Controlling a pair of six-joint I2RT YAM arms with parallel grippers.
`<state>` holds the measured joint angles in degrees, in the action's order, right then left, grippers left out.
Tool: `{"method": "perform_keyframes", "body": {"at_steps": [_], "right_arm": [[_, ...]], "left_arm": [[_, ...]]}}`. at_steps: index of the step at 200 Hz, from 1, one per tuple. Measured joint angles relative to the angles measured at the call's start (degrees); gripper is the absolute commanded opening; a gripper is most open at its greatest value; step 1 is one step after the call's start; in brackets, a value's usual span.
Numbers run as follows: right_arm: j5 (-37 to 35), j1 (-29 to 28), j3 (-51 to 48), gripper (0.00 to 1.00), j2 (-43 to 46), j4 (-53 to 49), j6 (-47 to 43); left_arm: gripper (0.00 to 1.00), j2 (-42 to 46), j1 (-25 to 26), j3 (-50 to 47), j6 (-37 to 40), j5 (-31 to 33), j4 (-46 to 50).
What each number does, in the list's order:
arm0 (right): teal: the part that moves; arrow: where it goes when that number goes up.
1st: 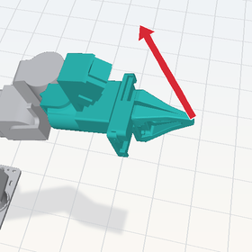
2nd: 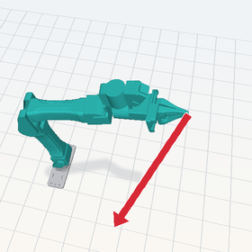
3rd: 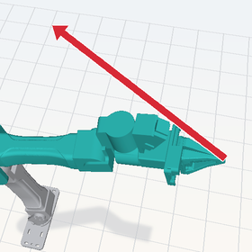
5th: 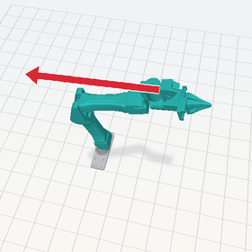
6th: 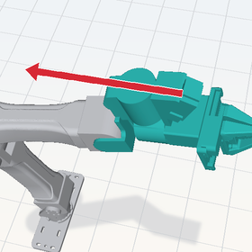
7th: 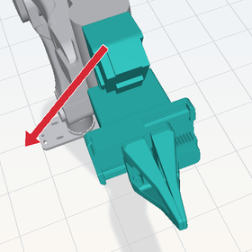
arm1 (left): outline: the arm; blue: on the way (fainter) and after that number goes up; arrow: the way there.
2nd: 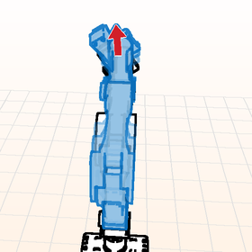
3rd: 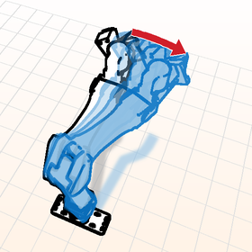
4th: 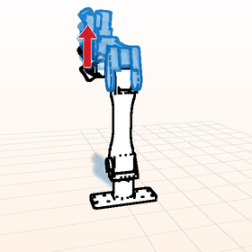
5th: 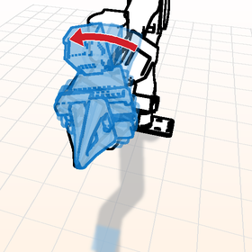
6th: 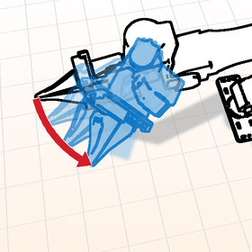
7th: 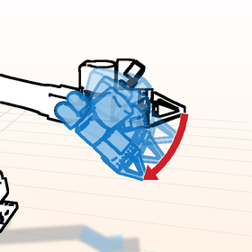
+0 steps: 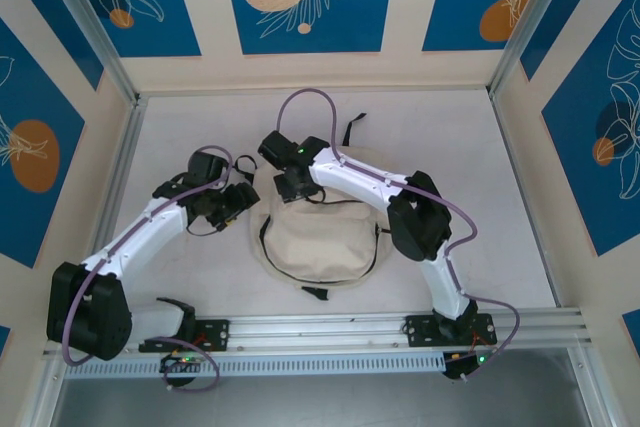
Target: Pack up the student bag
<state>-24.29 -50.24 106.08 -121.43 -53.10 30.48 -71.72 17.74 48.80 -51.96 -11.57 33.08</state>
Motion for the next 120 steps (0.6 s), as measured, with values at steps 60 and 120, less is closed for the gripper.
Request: {"method": "perform_keyframes", "body": {"at_steps": [60, 120], "right_arm": [[-2.6, 0.0, 3.1, 0.31, -3.1, -2.7, 1.4], [-2.9, -0.1, 5.0, 0.08, -5.3, -3.7, 1.3]], "left_arm": [[0.72, 0.0, -0.1, 0.0, 0.0, -1.7, 0.0], [0.72, -0.4, -0.1, 0.0, 0.1, -3.8, -0.3]]}}
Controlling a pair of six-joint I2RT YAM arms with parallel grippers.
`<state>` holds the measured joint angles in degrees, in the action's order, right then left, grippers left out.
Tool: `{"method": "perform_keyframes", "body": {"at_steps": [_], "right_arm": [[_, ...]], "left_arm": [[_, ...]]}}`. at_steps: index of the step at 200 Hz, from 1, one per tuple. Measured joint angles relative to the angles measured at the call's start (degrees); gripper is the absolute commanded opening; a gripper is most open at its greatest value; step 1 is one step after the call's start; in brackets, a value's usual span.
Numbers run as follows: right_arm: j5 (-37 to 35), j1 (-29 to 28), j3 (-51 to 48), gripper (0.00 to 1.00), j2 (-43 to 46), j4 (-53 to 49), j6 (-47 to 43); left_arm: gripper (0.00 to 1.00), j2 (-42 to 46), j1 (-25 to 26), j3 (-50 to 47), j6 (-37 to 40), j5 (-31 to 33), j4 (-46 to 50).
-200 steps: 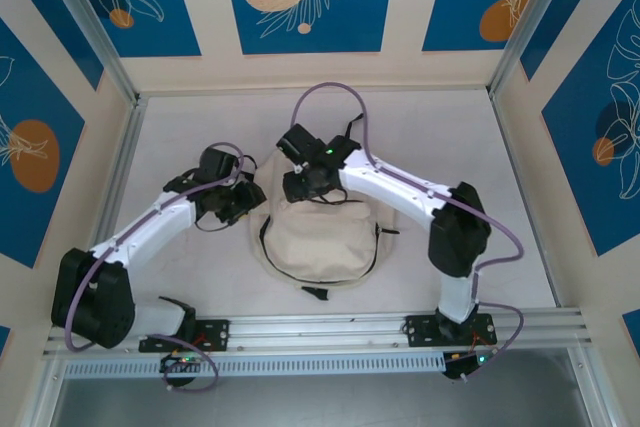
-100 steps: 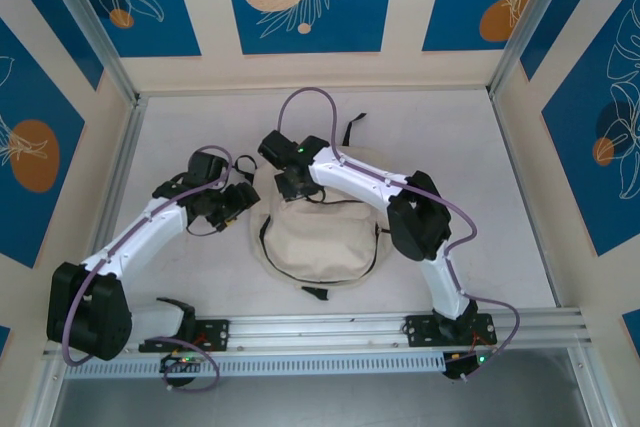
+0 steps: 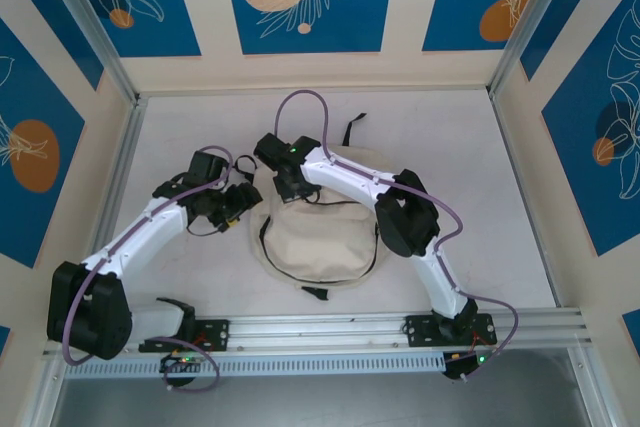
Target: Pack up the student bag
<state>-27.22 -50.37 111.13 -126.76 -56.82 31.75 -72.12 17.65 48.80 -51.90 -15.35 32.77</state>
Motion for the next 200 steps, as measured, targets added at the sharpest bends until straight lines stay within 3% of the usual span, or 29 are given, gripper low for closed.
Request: {"method": "perform_keyframes", "body": {"at_steps": [42, 99, 135, 200], "right_arm": [[2.0, 0.0, -0.7, 0.01, 3.3, 0.7, 0.2], [7.8, 0.3, -6.3, 0.00, 14.4, 3.7, 1.5], [10.6, 0.9, -8.9, 0.00, 15.0, 6.1, 2.6], [13.2, 1.7, -10.8, 0.00, 15.9, 8.0, 3.9]], "left_arm": [[0.70, -1.9, 0.0, 0.0, 0.3, -3.8, -2.4], [0.64, -6.6, 0.3, 0.0, -1.4, -11.1, -11.4], [0.48, -9.9, 1.0, 0.7, -2.1, -13.3, -14.4], [0.46, -14.6, 3.1, 1.9, -2.2, -16.8, -18.8]]}}
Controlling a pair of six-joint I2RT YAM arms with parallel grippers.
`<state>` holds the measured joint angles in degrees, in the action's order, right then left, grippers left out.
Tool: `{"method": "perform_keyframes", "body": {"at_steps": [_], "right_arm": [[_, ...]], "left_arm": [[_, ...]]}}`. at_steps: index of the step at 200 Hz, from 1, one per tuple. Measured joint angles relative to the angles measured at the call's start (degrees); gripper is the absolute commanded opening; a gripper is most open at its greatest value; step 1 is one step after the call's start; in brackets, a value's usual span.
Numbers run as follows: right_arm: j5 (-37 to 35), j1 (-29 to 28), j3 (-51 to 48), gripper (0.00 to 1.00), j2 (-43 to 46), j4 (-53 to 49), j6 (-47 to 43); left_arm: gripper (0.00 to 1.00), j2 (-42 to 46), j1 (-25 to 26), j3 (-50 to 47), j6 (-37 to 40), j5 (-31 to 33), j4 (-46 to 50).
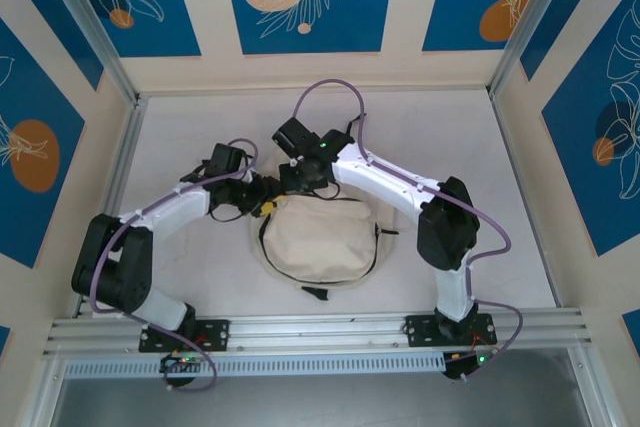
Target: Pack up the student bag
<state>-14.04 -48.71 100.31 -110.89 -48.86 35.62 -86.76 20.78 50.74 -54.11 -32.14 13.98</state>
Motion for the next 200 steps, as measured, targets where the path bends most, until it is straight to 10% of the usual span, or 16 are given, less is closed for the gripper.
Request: {"method": "perform_keyframes", "body": {"at_steps": [38, 111, 200], "right_arm": [[1.0, 0.5, -1.8, 0.00, 1.0, 0.5, 0.8], [2.5, 0.7, -7.2, 0.00, 3.0, 1.9, 3.7], [-9.9, -0.4, -8.2, 0.00, 6.6, -4.2, 7.9]], "left_arm": [[0.46, -2.1, 0.0, 0.2, -0.9, -2.0, -1.9], [0.00, -3.7, 0.2, 0.7, -1.6, -2.3, -2.2], [0.00, -2.8, 1.0, 4.3, 4.0, 4.1, 5.5]]}}
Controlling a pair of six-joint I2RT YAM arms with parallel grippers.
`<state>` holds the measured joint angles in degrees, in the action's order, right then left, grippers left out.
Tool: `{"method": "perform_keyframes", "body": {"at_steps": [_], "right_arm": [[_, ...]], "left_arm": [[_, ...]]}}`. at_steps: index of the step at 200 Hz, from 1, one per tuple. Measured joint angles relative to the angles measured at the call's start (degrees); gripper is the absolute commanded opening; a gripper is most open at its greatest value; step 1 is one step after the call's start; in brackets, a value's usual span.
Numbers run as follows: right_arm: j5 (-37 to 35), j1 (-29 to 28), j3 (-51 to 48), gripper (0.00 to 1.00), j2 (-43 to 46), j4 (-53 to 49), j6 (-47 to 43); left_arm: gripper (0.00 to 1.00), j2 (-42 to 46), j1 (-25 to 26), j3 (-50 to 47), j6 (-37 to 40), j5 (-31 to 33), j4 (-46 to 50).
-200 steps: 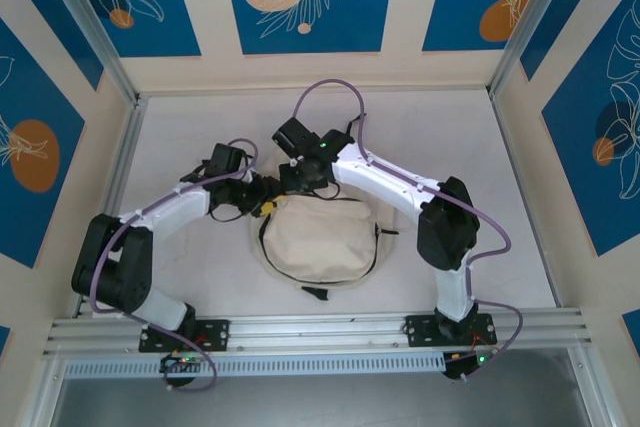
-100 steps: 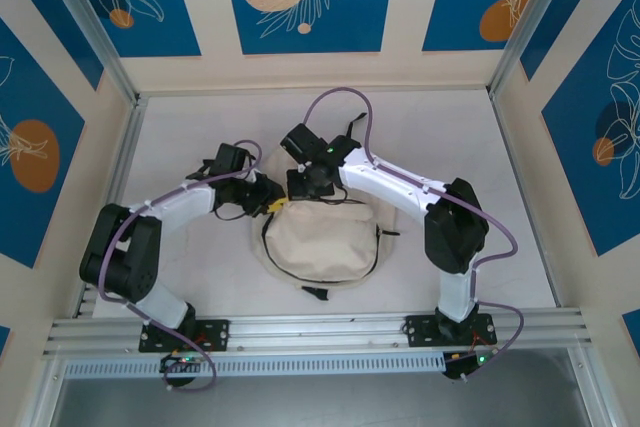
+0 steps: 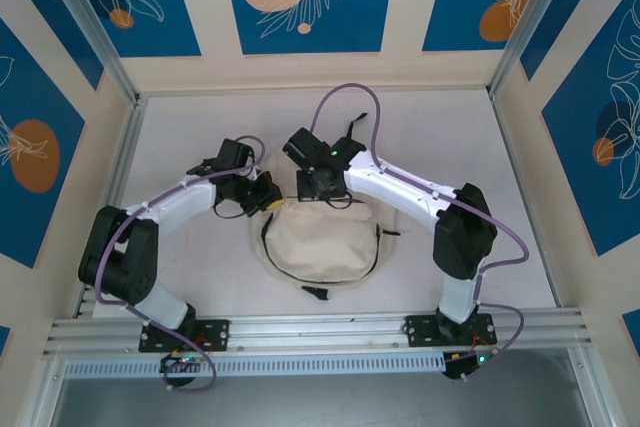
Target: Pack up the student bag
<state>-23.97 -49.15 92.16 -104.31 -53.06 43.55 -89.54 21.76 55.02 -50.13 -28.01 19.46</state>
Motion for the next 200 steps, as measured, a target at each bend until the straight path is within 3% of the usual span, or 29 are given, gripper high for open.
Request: {"method": "perform_keyframes", "body": {"at_steps": [43, 84, 168, 195, 200], "right_arm": [[-7.0, 0.0, -4.2, 0.00, 2.9, -3.9, 4.0], [-9.2, 2.4, -9.5, 0.00, 7.1, -5.1, 7.1], [-8.3, 12.5, -21.5, 0.00, 15.3, -3.4, 8.3], [-4.4, 15.2, -24.5, 0.00, 15.6, -0.7, 5.5], [-3.4, 15.3, -24.8, 0.00, 15.6, -0.1, 4.6]], "left_arm": [[0.00, 0.0, 0.2, 0.1, 1.1, 1.5, 1.1], [0.00, 0.0, 0.2, 0.2, 1.2, 2.1, 1.8], [0.00, 0.0, 0.1, 0.2, 1.3, 6.2, 4.3], [0.00, 0.0, 0.1, 0.2, 1.4, 6.0, 4.5], [0.05, 0.0, 0.1, 0.3, 1.6, 5.7, 4.3]]}}
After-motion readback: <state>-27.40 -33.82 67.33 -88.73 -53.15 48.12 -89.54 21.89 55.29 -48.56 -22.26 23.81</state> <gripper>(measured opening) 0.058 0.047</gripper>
